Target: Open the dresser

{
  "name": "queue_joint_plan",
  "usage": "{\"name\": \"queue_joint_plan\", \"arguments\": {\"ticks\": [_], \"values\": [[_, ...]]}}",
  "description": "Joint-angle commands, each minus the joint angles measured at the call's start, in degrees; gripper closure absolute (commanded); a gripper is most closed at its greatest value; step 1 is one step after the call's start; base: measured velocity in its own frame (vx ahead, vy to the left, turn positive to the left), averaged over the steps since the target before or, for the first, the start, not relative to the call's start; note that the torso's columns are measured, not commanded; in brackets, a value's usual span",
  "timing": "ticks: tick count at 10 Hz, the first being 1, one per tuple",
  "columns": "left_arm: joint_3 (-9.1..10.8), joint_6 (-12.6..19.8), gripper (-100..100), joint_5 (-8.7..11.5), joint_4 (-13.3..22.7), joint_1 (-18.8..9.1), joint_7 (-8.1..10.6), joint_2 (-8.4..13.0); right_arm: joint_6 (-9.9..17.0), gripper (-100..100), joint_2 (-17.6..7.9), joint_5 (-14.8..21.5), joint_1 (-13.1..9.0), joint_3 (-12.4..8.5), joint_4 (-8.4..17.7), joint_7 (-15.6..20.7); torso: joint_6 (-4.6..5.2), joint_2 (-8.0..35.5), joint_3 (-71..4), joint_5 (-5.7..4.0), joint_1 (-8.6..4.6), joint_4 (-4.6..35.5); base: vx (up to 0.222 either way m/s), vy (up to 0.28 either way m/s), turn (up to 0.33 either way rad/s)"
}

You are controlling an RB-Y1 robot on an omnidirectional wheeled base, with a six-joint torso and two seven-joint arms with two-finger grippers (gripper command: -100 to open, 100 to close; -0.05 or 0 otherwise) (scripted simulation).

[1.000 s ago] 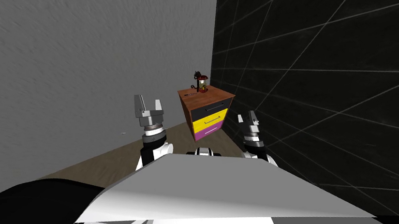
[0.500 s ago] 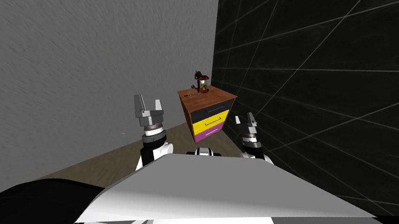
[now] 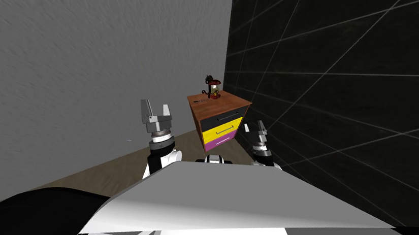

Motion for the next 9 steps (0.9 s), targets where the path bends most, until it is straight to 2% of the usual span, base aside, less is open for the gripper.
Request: {"name": "queue_joint_plan", "arguments": {"ticks": [1, 3, 4, 6, 7, 9], "values": [[0.00, 0.00, 0, 0.00, 0.00, 0.00, 0.00, 0.00, -2.53, -100, -0.40, 0.11, -0.30, 0.73, 2.76, -4.20, 0.00, 0.11, 0.06, 0.00, 0.03, 0.03, 0.103, -0.009, 0.060], [0.00, 0.00, 0, 0.00, 0.00, 0.00, 0.00, 0.00, -2.53, -100, -0.40, 0.11, -0.30, 0.73, 2.76, -7.00, -0.01, -0.04, -0.03, 0.00, 0.00, -0.01, 0.073, -0.012, 0.029], [0.00, 0.00, 0, 0.00, 0.00, 0.00, 0.00, 0.00, -4.84, -100, -0.69, 0.22, -0.75, 1.38, 5.41, -8.87, 0.00, 0.13, 0.07, 0.00, 0.02, 0.03, 0.085, -0.016, 0.082], [0.00, 0.00, 0, 0.00, 0.00, 0.00, 0.00, 0.00, -4.84, -100, -0.69, 0.22, -0.75, 1.38, 5.48, -11.94, 0.00, -0.02, -0.01, -0.01, -0.02, -0.01, 0.075, -0.016, 0.019], [0.00, 0.00, 0, 0.00, 0.00, 0.00, 0.00, 0.00, -7.18, -100, -0.96, 0.33, -1.22, 2.03, 8.20, -13.65, 0.00, 0.10, 0.06, 0.00, 0.03, 0.02, 0.097, -0.011, 0.089], [0.00, 0.00, 0, 0.00, 0.00, 0.00, 0.00, 0.00, -7.18, -100, -0.96, 0.33, -1.22, 2.03, 8.29, -16.83, 0.00, -0.04, -0.03, 0.00, 0.00, -0.01, 0.077, -0.014, 0.017]]}}
